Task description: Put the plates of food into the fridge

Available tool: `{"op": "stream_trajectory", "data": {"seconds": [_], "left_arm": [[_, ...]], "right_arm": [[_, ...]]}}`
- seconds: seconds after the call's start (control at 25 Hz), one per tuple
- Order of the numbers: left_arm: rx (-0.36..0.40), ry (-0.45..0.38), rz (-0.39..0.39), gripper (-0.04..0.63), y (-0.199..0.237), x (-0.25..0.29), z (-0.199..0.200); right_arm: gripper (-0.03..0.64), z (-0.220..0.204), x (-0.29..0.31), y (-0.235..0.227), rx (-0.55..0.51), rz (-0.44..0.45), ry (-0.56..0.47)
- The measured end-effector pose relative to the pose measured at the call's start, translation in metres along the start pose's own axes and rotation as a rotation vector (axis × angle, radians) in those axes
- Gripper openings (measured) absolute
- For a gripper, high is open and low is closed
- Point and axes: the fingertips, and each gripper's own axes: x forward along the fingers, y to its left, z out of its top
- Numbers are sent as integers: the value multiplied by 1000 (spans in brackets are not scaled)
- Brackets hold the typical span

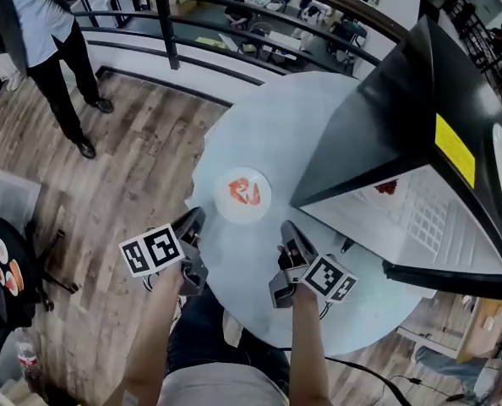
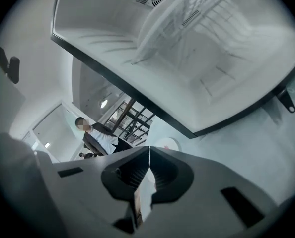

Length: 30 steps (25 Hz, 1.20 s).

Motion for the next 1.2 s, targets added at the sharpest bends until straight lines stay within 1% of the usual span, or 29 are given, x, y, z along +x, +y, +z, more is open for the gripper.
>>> {"op": "stream_trajectory", "data": {"seconds": [0.12,0.24,0.32,0.44,0.6,0.68,0.72,0.92,1.08,1.2], "left_arm": [[26,83,14,26,20,22,8],[72,167,22,60,33,38,9],[56,217,9,75,37,48,5],[30,271,-2,91,42,60,-2],[38,333,-11,100,44,69,-4],[45,363,-14,103,45,74,-4],[51,380,-11,103,45,77,-4],[85,445,-9,106,45,88,-7],[78,472,-21,106,42,93,-7],[76,486,-26,106,40,94,-7]], "right_arm": [[15,-8,20,-17,21,-74,36],[15,-18,34,-31,19,-147,77],[15,-22,39,-37,24,-184,94],[17,-26,50,-42,22,-213,121],[23,-31,64,-47,-14,-261,170],[91,-34,69,-49,-23,-275,199],[100,-35,71,-49,-24,-278,208],[103,-33,77,-53,-55,-318,222],[103,-34,82,-58,-33,-315,231],[103,-34,81,-64,-27,-343,237]]}}
